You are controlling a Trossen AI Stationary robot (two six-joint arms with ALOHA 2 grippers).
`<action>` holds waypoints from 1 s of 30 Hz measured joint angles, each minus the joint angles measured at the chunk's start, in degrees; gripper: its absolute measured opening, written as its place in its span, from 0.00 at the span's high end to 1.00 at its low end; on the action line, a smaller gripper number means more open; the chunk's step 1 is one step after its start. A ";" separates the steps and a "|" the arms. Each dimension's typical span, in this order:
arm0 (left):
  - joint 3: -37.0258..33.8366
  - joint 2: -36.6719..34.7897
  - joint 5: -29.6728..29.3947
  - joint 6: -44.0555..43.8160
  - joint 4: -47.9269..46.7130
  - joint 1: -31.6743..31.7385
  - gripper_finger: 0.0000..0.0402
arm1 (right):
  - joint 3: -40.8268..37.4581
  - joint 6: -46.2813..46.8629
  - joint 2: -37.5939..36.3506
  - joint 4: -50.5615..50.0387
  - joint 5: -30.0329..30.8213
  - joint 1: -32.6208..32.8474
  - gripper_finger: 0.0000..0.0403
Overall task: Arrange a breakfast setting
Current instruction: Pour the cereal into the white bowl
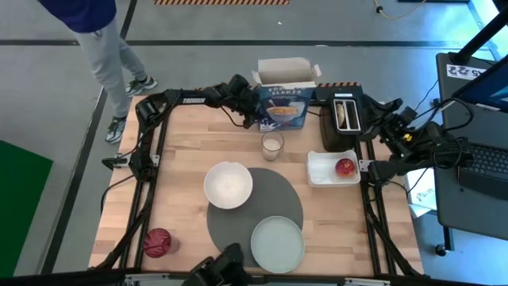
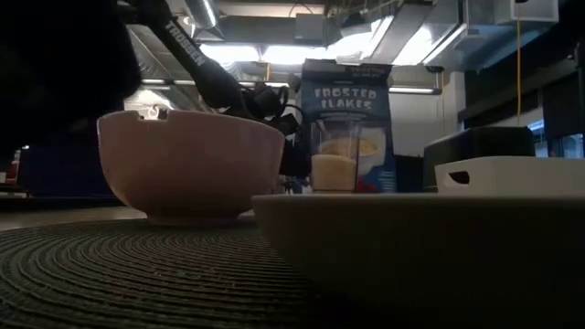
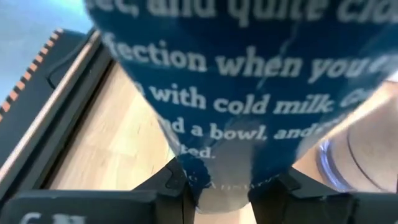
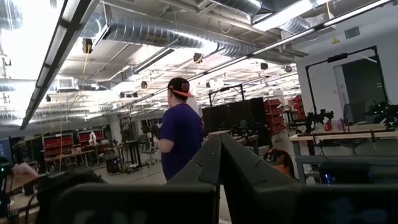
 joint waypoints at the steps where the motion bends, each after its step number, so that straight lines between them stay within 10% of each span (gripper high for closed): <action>1: -0.04 -0.45 -0.55 1.11 -1.20 -0.02 0.75 | 0.00 -0.02 0.00 -0.33 0.00 0.00 0.98; 30: -5.40 -7.28 -6.90 11.49 -13.02 1.84 0.74 | 0.00 -0.06 5.67 -6.47 -1.85 0.00 0.98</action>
